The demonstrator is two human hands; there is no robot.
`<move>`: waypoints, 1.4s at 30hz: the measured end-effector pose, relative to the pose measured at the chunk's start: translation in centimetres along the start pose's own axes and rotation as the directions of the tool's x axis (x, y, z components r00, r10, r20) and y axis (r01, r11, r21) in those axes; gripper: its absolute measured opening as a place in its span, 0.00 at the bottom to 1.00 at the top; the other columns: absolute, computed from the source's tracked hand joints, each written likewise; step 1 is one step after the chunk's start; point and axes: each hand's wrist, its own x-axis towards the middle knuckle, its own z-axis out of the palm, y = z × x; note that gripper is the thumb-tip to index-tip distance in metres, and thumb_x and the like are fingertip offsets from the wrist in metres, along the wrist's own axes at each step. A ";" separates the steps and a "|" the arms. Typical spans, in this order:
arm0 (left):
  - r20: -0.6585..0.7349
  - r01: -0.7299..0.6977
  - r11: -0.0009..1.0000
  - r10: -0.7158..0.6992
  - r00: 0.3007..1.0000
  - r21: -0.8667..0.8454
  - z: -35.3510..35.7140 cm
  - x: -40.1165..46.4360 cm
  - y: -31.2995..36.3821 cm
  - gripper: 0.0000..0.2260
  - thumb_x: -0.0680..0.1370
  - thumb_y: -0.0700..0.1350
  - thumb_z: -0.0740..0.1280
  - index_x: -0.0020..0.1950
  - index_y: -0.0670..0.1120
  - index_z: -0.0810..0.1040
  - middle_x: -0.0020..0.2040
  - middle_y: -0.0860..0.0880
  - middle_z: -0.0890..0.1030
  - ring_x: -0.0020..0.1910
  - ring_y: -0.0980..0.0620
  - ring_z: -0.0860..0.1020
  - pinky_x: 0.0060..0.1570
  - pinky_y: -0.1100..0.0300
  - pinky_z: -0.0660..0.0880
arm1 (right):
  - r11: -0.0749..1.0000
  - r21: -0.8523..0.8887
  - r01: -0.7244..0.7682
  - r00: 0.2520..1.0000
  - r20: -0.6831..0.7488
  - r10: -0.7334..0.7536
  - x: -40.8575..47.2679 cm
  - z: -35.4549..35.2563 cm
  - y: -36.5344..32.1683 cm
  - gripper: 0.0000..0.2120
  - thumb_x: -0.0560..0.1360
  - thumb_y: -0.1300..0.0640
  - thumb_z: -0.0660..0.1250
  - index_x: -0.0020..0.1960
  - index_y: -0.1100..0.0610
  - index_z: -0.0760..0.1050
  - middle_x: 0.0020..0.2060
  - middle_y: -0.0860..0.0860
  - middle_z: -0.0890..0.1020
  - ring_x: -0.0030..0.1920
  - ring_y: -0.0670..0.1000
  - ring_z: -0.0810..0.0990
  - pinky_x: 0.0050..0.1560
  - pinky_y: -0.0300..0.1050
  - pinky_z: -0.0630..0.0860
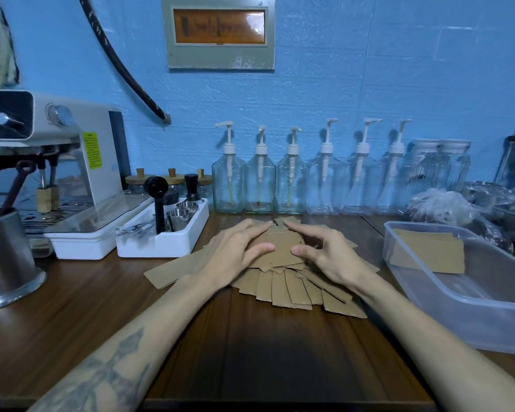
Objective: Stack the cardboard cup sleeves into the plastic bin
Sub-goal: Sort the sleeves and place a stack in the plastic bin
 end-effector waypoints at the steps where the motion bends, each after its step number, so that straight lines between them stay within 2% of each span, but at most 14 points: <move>1: 0.004 0.003 1.000 -0.003 1.000 -0.006 -0.1 0.0 0.0 0.27 0.77 0.70 0.57 0.73 0.60 0.67 0.50 0.71 0.67 0.50 0.57 0.75 0.44 0.55 0.75 | 1.000 -0.009 0.002 1.000 0.008 -0.002 0.0 0.0 0.0 0.25 0.76 0.57 0.72 0.70 0.41 0.74 0.63 0.41 0.80 0.50 0.34 0.77 0.59 0.41 0.73; 5: 0.011 0.064 0.993 -0.063 0.998 -0.104 -1.2 -0.2 -0.1 0.25 0.78 0.65 0.61 0.71 0.56 0.73 0.50 0.64 0.73 0.50 0.60 0.74 0.49 0.57 0.74 | 1.000 0.010 -0.014 1.000 0.002 0.014 0.0 0.1 -0.1 0.23 0.76 0.58 0.72 0.67 0.39 0.76 0.52 0.38 0.81 0.44 0.35 0.77 0.55 0.42 0.73; 9: -0.049 0.189 0.962 -0.203 0.978 -0.198 -2.5 -0.4 -1.2 0.20 0.81 0.59 0.59 0.68 0.51 0.76 0.55 0.56 0.78 0.53 0.60 0.75 0.53 0.60 0.73 | 0.991 0.110 -0.076 0.992 -0.092 0.086 0.2 -0.9 0.2 0.23 0.75 0.60 0.72 0.67 0.42 0.77 0.53 0.44 0.83 0.54 0.45 0.78 0.62 0.46 0.74; 11: -0.035 0.224 0.958 -0.233 0.972 -0.178 -2.7 -0.6 -1.9 0.18 0.82 0.57 0.59 0.66 0.50 0.77 0.57 0.55 0.79 0.54 0.59 0.76 0.53 0.61 0.72 | 0.981 0.169 -0.093 0.981 -0.153 0.120 0.2 -1.7 0.6 0.23 0.76 0.61 0.72 0.66 0.42 0.77 0.44 0.47 0.81 0.47 0.49 0.77 0.54 0.45 0.76; 14: 0.052 0.257 0.958 -0.252 0.966 -0.125 -2.2 -0.9 -2.3 0.18 0.81 0.58 0.60 0.65 0.50 0.77 0.54 0.56 0.76 0.54 0.58 0.75 0.55 0.58 0.73 | 0.975 0.192 -0.115 0.966 -0.207 0.154 0.3 -2.3 1.3 0.23 0.77 0.62 0.70 0.66 0.42 0.76 0.41 0.48 0.79 0.44 0.50 0.76 0.48 0.43 0.75; 16: 0.131 0.278 0.956 -0.264 0.956 -0.098 -1.7 -0.9 -2.0 0.22 0.79 0.62 0.60 0.67 0.51 0.76 0.55 0.56 0.74 0.57 0.57 0.73 0.60 0.54 0.73 | 0.977 0.168 -0.131 0.960 -0.223 0.167 0.4 -2.3 1.6 0.23 0.77 0.62 0.70 0.67 0.42 0.76 0.41 0.48 0.79 0.45 0.52 0.77 0.51 0.46 0.77; 20: 0.280 0.320 0.947 -0.315 0.907 0.029 -0.7 -0.6 -0.7 0.40 0.69 0.78 0.55 0.72 0.54 0.71 0.60 0.56 0.69 0.63 0.53 0.69 0.64 0.47 0.70 | 0.980 0.119 -0.160 0.958 -0.219 0.183 0.5 -2.2 1.8 0.23 0.77 0.61 0.70 0.67 0.42 0.75 0.43 0.46 0.78 0.48 0.50 0.77 0.61 0.53 0.77; 24: 0.322 0.269 0.954 -0.297 0.899 0.129 0.0 -0.3 0.1 0.43 0.65 0.80 0.56 0.72 0.55 0.71 0.61 0.55 0.68 0.64 0.53 0.66 0.62 0.51 0.67 | 0.986 0.065 -0.151 0.962 -0.219 0.162 0.5 -2.0 2.0 0.23 0.77 0.61 0.71 0.67 0.42 0.76 0.42 0.42 0.77 0.47 0.49 0.76 0.61 0.53 0.76; 28: 0.320 0.304 0.952 -0.301 0.898 0.042 -0.2 -0.5 -0.1 0.33 0.68 0.73 0.67 0.67 0.56 0.73 0.57 0.57 0.67 0.62 0.56 0.66 0.60 0.55 0.66 | 0.988 0.046 -0.146 0.962 -0.225 0.153 0.5 -2.0 1.9 0.23 0.77 0.60 0.71 0.67 0.41 0.76 0.41 0.48 0.79 0.46 0.54 0.78 0.58 0.52 0.78; 31: 0.371 0.355 0.933 -0.310 0.875 -0.057 -1.1 -0.4 -0.8 0.27 0.67 0.65 0.74 0.62 0.58 0.73 0.58 0.56 0.68 0.62 0.56 0.66 0.63 0.52 0.68 | 0.988 0.067 -0.139 0.960 -0.234 0.151 0.5 -1.9 1.9 0.22 0.77 0.60 0.71 0.67 0.41 0.76 0.41 0.48 0.79 0.45 0.52 0.78 0.58 0.53 0.78; 34: 0.342 0.389 0.900 -0.310 0.887 -0.194 -2.0 -0.4 -1.2 0.27 0.66 0.54 0.79 0.60 0.56 0.71 0.58 0.54 0.71 0.62 0.53 0.70 0.62 0.55 0.69 | 0.984 0.113 -0.135 0.955 -0.251 0.160 0.7 -1.8 2.1 0.22 0.77 0.60 0.71 0.66 0.41 0.76 0.43 0.47 0.80 0.47 0.52 0.78 0.59 0.53 0.78; 37: 0.307 0.415 0.851 -0.321 0.896 -0.321 -2.6 -0.6 -1.2 0.29 0.66 0.44 0.81 0.63 0.50 0.72 0.59 0.51 0.75 0.59 0.49 0.74 0.63 0.52 0.72 | 0.971 0.202 -0.129 0.941 -0.284 0.184 0.8 -1.8 2.1 0.22 0.77 0.61 0.70 0.65 0.42 0.77 0.40 0.46 0.80 0.43 0.51 0.78 0.54 0.56 0.80; 39: 0.299 0.432 0.813 -0.332 0.895 -0.391 -3.0 -0.6 -0.9 0.29 0.67 0.38 0.80 0.64 0.48 0.72 0.58 0.48 0.76 0.55 0.49 0.77 0.58 0.55 0.76 | 0.964 0.234 -0.126 0.929 -0.314 0.198 0.9 -1.9 2.2 0.21 0.77 0.62 0.70 0.65 0.41 0.77 0.38 0.43 0.79 0.39 0.50 0.78 0.47 0.54 0.82; 42: 0.295 0.466 0.713 -0.361 0.885 -0.524 -3.5 -0.5 -0.8 0.28 0.70 0.31 0.75 0.67 0.44 0.71 0.43 0.53 0.79 0.34 0.61 0.75 0.37 0.68 0.75 | 0.969 0.213 -0.127 0.921 -0.338 0.195 0.8 -1.9 2.3 0.22 0.77 0.62 0.70 0.65 0.41 0.77 0.38 0.43 0.78 0.39 0.51 0.78 0.44 0.49 0.82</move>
